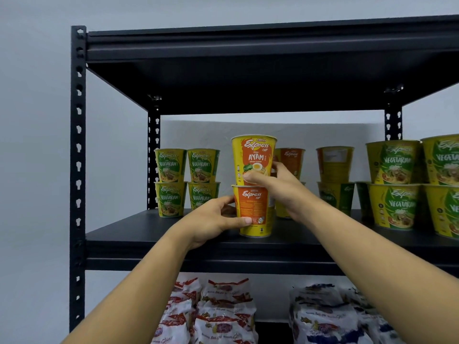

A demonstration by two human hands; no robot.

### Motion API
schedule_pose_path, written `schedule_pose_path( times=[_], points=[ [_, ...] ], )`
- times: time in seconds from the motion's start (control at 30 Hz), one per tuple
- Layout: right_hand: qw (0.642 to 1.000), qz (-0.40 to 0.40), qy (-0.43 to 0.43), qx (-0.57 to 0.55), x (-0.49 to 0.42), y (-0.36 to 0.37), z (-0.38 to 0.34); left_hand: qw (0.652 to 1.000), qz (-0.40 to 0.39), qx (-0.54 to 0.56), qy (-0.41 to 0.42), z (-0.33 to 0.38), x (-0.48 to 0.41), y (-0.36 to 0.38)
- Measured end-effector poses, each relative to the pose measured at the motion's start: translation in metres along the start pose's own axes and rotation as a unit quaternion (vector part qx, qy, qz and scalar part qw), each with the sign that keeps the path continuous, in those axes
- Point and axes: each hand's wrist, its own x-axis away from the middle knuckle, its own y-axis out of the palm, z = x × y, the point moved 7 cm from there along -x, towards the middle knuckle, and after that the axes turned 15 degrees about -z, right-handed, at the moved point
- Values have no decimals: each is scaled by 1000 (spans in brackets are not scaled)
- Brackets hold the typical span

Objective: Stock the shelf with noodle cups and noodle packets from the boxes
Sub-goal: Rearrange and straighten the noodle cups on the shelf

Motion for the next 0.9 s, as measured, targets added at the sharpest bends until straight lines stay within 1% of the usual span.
schedule_pose_path(
  times=[0.23,0.4,0.67,0.8,0.9],
  points=[
    [1000,-3,-12,-26,2,-3,3,1000,1,14,-6,1,-1,1],
    [1000,-8,-8,-16,2,-6,3,999,-14,31,-10,1,-6,1],
    [999,-16,3,28,2,-16,-1,999,39,-17,0,3,-5,-3],
    [998,-27,3,50,2,-19,-6,998,38,-46,-10,10,-6,2],
    [998,-34,7,60,3,-19,-8,999,19,-41,-24,13,-7,5]
  ],
)
